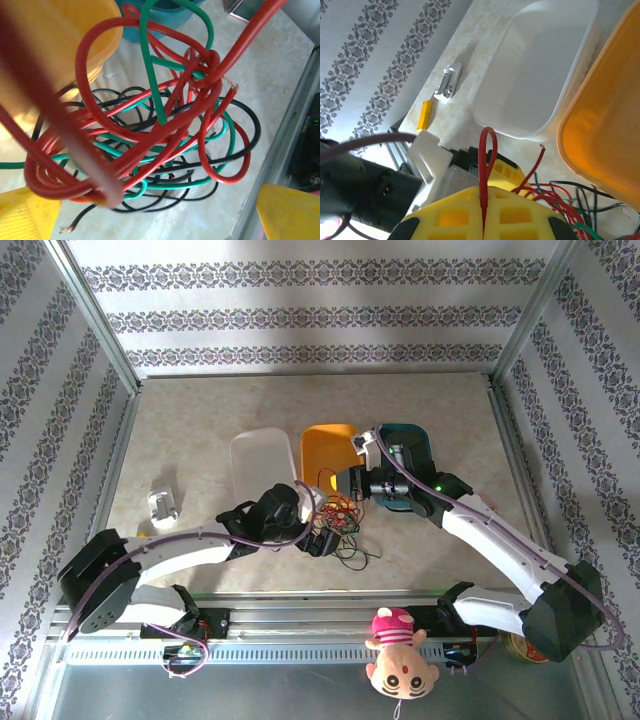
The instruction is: Untangle the cables
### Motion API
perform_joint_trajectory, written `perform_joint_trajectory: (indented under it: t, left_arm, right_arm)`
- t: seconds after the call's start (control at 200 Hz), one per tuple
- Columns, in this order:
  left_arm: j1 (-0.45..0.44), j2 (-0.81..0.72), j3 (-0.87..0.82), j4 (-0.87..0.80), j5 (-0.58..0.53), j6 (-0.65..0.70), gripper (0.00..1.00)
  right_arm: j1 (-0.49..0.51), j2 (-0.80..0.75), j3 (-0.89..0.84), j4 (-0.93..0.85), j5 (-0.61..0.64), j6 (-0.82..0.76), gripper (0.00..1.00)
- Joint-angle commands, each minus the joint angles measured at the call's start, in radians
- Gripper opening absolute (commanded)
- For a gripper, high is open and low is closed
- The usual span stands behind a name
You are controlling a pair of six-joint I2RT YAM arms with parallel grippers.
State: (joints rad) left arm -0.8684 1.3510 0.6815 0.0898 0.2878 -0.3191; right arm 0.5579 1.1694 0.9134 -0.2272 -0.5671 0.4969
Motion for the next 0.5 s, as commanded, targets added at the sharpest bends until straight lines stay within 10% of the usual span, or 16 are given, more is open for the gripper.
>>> perform_joint_trajectory:
  t: [0.0, 0.495]
  left_arm:
    - [-0.037, 0.030, 0.024, 0.095, -0.071, 0.051, 0.99]
    - [-0.060, 0.146, 0.071, 0.234, -0.084, 0.037, 0.96]
  right_arm:
    - [-0.010, 0.004, 0.022, 0.041, -0.022, 0.055, 0.00]
    - [-0.022, -0.005, -0.013, 0.038, -0.022, 0.099, 0.00]
